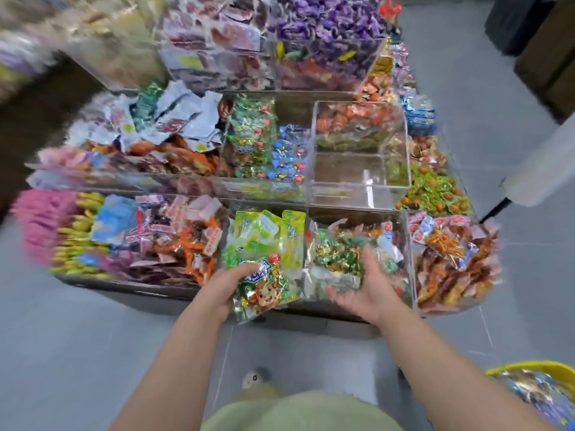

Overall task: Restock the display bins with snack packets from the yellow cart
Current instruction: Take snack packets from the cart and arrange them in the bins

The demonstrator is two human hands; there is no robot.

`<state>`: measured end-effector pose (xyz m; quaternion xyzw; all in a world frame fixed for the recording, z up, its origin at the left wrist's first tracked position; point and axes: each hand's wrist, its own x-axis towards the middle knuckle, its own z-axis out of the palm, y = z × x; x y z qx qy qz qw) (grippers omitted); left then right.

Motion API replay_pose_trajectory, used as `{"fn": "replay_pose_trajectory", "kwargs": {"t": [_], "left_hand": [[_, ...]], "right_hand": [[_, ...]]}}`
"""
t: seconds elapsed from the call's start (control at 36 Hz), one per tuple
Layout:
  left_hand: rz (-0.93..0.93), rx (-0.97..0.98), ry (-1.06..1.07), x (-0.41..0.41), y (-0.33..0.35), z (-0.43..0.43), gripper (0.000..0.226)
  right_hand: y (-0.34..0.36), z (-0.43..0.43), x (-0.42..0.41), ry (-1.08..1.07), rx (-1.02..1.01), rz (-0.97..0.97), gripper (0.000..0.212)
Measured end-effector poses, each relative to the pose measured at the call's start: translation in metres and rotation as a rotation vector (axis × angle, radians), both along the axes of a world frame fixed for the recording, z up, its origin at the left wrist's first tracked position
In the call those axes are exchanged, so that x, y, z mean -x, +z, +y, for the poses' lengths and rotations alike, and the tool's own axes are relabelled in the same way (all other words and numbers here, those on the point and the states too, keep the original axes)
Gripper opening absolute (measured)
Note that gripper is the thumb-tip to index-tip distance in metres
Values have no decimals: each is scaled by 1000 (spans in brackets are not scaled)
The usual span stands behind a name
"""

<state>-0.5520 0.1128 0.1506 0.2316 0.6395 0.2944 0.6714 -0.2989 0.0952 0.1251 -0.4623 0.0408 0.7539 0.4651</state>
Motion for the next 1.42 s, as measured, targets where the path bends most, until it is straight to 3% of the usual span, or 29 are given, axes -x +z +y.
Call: {"fn": "replay_pose_trajectory", "kwargs": {"t": [0.08, 0.17, 0.28, 0.39, 0.44, 0.53, 0.58, 0.69, 0.75, 0.83, 0.92, 0.97, 1.06, 1.17, 1.25, 1.33, 1.36, 1.42], "left_hand": [[18, -40, -6, 45, 4, 26, 109], [29, -73, -3, 81, 10, 56, 98], [66, -85, -30, 113, 19, 94, 99], [28, -109, -17, 122, 29, 126, 108], [5, -128, -2, 122, 32, 140, 119], [-17, -125, 2, 119, 34, 162, 106], [21, -135, -9, 117, 36, 174, 103], [65, -165, 2, 118, 44, 198, 113], [70, -180, 29, 119, 49, 210, 112], [74, -204, 64, 115, 60, 226, 109], [7, -176, 75, 113, 72, 240, 85], [-48, -145, 73, 114, 78, 250, 77], [-94, -156, 69, 116, 83, 265, 66], [-139, -154, -3, 118, 86, 281, 57], [-118, -125, -32, 121, 85, 292, 40], [-122, -113, -80, 125, 83, 301, 46], [-111, -115, -105, 127, 83, 304, 54], [-71, -131, -165, 130, 82, 309, 69]], "right_hand": [[-5, 32, 42, -137, 2, 134, 76], [-2, 59, 75, -221, 10, 236, 62], [9, 83, 105, -111, 13, 332, 83], [22, 110, 114, 104, -44, 64, 64], [29, 124, 115, 145, -94, -42, 73], [34, 151, 111, 132, -142, -304, 87], [36, 173, 105, 153, -202, -555, 79], [43, 217, 91, 346, -442, -1251, 64], [48, 237, 87, 410, -543, -1458, 56], [57, 258, 85, 439, -654, -1559, 48], [69, 268, 87, 391, -1010, -1637, 51], [78, 270, 92, 394, -1190, -1662, 67], [84, 272, 103, 482, -1297, -1627, 76], [89, 268, 117, 652, -1149, -1282, 78], [88, 265, 126, 681, -939, -914, 78], [79, 270, 137, 551, -701, -493, 50], [78, 271, 141, 513, -652, -487, 32], [74, 274, 149, 508, -589, -703, 13]]}}
